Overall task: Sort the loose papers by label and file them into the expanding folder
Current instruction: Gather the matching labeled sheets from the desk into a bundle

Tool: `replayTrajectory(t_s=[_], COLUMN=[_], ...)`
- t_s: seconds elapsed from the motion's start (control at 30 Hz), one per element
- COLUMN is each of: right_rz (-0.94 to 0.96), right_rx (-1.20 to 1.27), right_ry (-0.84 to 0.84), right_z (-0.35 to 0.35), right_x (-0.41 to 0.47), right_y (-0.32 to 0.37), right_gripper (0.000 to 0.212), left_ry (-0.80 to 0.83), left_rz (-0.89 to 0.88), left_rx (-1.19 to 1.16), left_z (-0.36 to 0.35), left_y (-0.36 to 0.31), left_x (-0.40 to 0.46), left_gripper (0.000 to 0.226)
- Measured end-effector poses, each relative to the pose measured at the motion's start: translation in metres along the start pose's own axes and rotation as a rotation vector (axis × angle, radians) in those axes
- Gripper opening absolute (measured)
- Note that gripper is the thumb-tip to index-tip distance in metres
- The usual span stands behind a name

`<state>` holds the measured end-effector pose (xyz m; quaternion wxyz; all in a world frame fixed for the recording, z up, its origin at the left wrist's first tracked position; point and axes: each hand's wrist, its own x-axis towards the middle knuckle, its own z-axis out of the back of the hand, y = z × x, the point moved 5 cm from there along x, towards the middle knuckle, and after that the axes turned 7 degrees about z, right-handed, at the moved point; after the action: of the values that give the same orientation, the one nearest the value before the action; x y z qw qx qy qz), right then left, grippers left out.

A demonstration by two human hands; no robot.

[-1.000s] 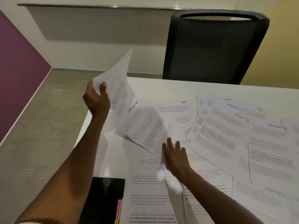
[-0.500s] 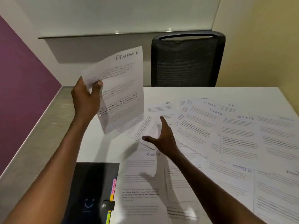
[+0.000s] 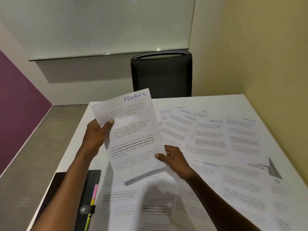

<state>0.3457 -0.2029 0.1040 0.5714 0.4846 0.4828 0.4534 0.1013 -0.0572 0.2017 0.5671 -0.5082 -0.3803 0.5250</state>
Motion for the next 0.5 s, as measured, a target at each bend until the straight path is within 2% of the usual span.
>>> replayTrajectory(t_s=[0.2, 0.27, 0.33, 0.5], right_rz=[-0.076, -0.093, -0.099, -0.104], right_rx=[0.040, 0.059, 0.058, 0.003], right_ry=[-0.057, -0.051, -0.029, 0.000], right_z=[0.033, 0.040, 0.046, 0.061], right_x=[-0.038, -0.049, -0.059, -0.075], right_y=[-0.013, -0.019, -0.024, -0.031], right_gripper=[0.011, 0.021, 0.028, 0.025], left_ry=[-0.004, 0.022, 0.018, -0.036], left_rz=[0.221, 0.289, 0.357, 0.444], left_rx=[-0.194, -0.215, -0.295, -0.342], left_z=[-0.046, -0.063, -0.079, -0.101], left_y=[0.027, 0.045, 0.056, 0.067], left_x=[-0.047, -0.067, -0.089, -0.119], left_gripper=[0.026, 0.028, 0.017, 0.024])
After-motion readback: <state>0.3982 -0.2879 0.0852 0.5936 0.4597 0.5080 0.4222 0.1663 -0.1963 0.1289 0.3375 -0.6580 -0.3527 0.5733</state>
